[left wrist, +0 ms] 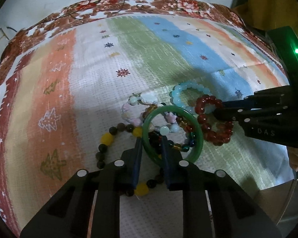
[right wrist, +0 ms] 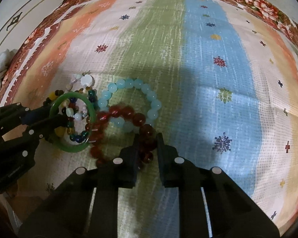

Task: Organize jewelry
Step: 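Grasp the green jade bangle with the left tool while the right tool grasps the red bead bracelet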

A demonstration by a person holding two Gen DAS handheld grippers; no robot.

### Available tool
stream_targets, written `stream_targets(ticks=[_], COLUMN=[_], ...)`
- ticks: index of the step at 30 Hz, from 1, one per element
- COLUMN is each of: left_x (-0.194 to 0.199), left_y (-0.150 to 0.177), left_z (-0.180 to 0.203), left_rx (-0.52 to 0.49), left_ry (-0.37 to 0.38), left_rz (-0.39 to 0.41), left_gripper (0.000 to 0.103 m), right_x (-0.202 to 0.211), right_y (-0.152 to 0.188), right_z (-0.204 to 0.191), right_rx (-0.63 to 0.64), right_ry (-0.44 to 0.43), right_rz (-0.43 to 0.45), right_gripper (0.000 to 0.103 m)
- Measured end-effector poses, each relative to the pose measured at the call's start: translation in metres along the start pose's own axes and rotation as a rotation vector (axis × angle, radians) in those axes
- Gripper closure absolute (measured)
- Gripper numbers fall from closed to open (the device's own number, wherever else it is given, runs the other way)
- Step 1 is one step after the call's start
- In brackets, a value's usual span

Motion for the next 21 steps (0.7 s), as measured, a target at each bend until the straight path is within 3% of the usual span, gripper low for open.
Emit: stream_targets(ticks=[3,13,16,19,21], left_x=[0.002,0.022,0.028,0.031,0.034], left_y=[0.001,-0.006,-0.008,-0.007,-0.006], left_z=[-0.001,-0.007,-0.011,-0.014,-0.016], left_rx=[0.002,0.018,0.036,0.048,0.054], left_ry=[0.006,-0.013,-0.018,-0.035,-0.041], left_rz=[-0.004,0.039,0.053,0.064,0.067], left_gripper=[0.095,0.095,0.095,0.095,0.095], right_x=[0.002,0.019,0.023,0.031,0.037], right_y=[0.000,-0.004,-0.006,-0.007,-0.008], right_z=[0.001,-0.010,-0.013,-0.022,-0.024], right_rx=[-0.005,0.023,0.051,0.115,0.118], right_ry=[-0.011,-0.021,0.011,0.098,0.091], right_rz=[-0.002,0.016,0.031,0.058,0.078], right_gripper=[0.087,0.088,0.088,0.088,0.088])
Point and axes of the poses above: each gripper's, at about its wrist camera, not at the fingertips, and x roughly against the way its jaws point, z to its right, y to its underside, the point moved 4 cm from there along -x, roughly the way its jaws point, and after that the axes turned 8 degrees about -y, right-handed, at the moved point
